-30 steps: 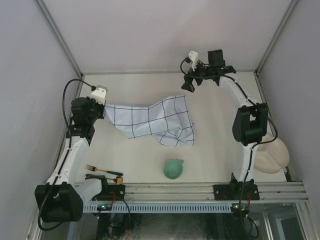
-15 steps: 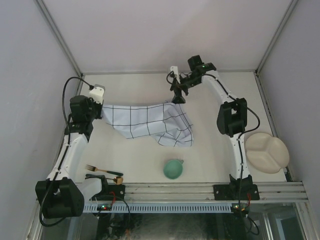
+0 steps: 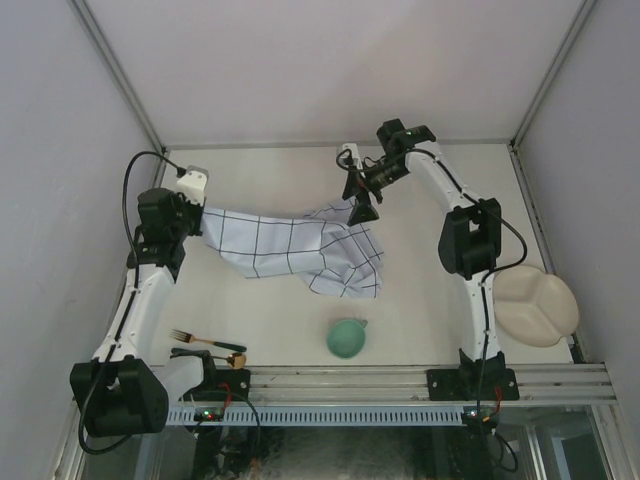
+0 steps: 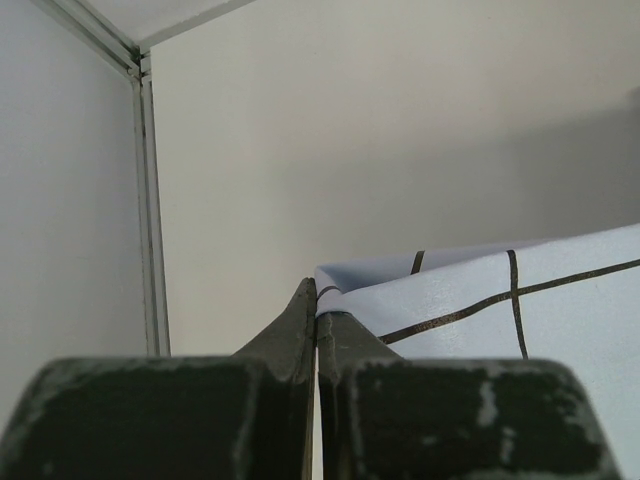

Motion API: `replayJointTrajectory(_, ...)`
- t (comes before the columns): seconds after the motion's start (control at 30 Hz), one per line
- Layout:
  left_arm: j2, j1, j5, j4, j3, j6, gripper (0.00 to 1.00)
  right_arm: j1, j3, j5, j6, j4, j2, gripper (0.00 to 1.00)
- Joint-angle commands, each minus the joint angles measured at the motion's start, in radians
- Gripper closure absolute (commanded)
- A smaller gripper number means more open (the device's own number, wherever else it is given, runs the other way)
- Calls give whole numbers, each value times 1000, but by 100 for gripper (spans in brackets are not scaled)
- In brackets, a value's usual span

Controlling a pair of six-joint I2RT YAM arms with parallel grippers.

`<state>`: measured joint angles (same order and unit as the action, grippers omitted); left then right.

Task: Set the dinner table for one person
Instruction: Flatten out the napkin at the center of the board.

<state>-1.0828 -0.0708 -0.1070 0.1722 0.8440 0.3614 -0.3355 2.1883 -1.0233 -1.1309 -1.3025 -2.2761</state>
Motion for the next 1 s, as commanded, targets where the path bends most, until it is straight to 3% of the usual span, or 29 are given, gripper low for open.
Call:
replayJointTrajectory(0.0,18,-11,12,-26,37,19,100,35,-31,-64,-5,-29,122,1)
replayJointTrajectory(0.43,20,-11,-1,-24,47,17,100,47,-198,-121,42,68,178,0)
replayJointTrajectory(0.7,32,-12,7,-3,41,22,100,15,-171,-146,142,218,113,0)
replayJointTrajectory(0.97,32,-18,11,10,39,30,100,4,-130,-161,165,261,64,0)
